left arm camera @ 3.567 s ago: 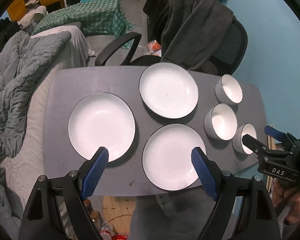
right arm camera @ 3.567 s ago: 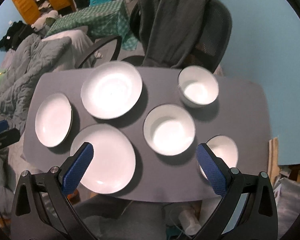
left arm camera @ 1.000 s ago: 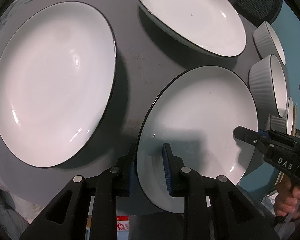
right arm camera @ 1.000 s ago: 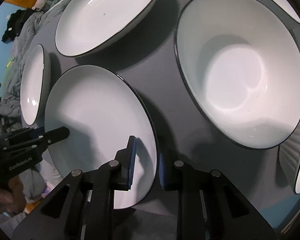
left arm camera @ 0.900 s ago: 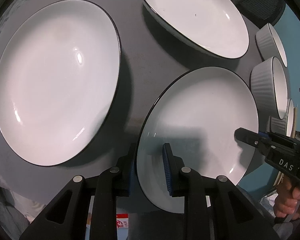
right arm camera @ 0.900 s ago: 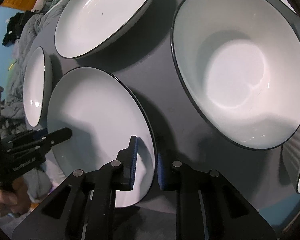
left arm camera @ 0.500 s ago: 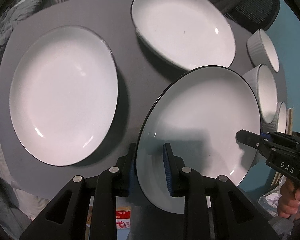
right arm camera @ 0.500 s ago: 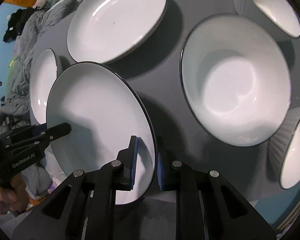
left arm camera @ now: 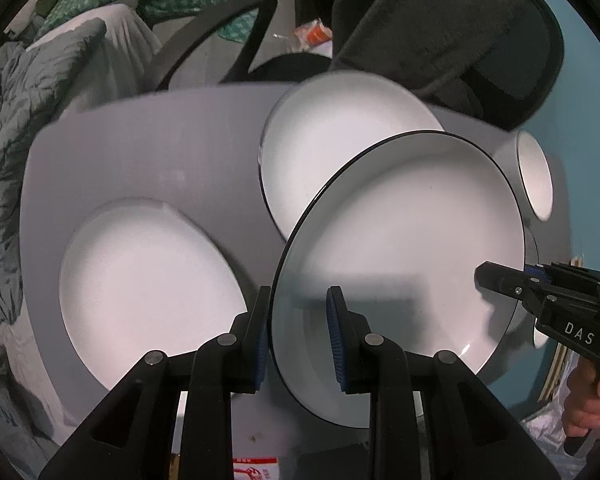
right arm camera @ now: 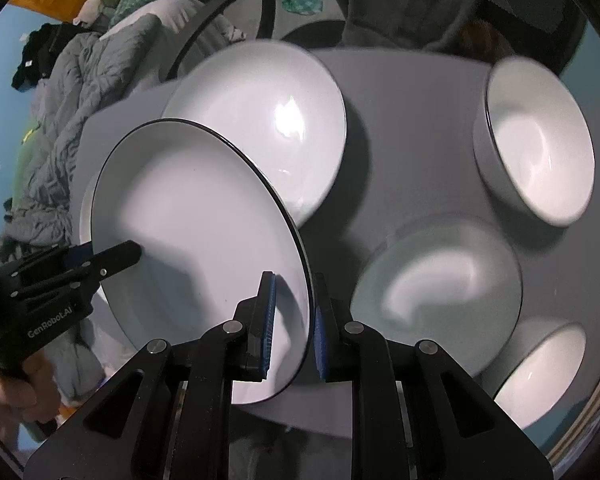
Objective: Organize plates and bowls
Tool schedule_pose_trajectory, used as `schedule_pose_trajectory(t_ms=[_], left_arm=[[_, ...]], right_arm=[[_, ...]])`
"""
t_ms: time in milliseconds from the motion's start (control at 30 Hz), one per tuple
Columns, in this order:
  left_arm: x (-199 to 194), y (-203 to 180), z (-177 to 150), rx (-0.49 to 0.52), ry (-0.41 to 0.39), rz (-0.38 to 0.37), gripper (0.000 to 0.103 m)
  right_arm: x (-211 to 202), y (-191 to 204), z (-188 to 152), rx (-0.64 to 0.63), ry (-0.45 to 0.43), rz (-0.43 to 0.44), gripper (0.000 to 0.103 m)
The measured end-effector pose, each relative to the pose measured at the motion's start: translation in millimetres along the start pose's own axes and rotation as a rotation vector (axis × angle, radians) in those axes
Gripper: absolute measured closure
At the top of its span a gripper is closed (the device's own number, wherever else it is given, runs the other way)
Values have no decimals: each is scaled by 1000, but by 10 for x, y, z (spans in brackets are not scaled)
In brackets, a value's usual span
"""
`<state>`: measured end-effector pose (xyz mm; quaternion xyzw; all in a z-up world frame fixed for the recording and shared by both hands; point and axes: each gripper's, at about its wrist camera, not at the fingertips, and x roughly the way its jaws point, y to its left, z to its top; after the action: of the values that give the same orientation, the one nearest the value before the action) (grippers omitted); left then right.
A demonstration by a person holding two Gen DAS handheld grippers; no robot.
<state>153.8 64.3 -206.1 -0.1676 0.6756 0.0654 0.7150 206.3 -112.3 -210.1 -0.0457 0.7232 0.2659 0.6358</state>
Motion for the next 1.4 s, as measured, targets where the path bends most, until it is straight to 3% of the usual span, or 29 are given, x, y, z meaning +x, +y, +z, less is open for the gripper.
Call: schedule_pose_trajectory(t_ms=[233,300,567,1100,1333,1400], left_arm=[[160,22,458,-22,-17,25,77],[227,131,342,-32,-13,29,77],[352,123,493,-50,20,50,76],[514,104,552,-43,57,75,76],[476,28,505,28,62,133,75],[459,21,494,37,57,138,71]], right_arm=[[100,-48,367,-4,9,23,86],[140,-103,461,-4,17,23,86],[255,-248,699,18,53,30,85],[299,-395,822,45,87,22,86],[285,-466,816,95,129,55,82],[274,-496,809,118,144,67,82]])
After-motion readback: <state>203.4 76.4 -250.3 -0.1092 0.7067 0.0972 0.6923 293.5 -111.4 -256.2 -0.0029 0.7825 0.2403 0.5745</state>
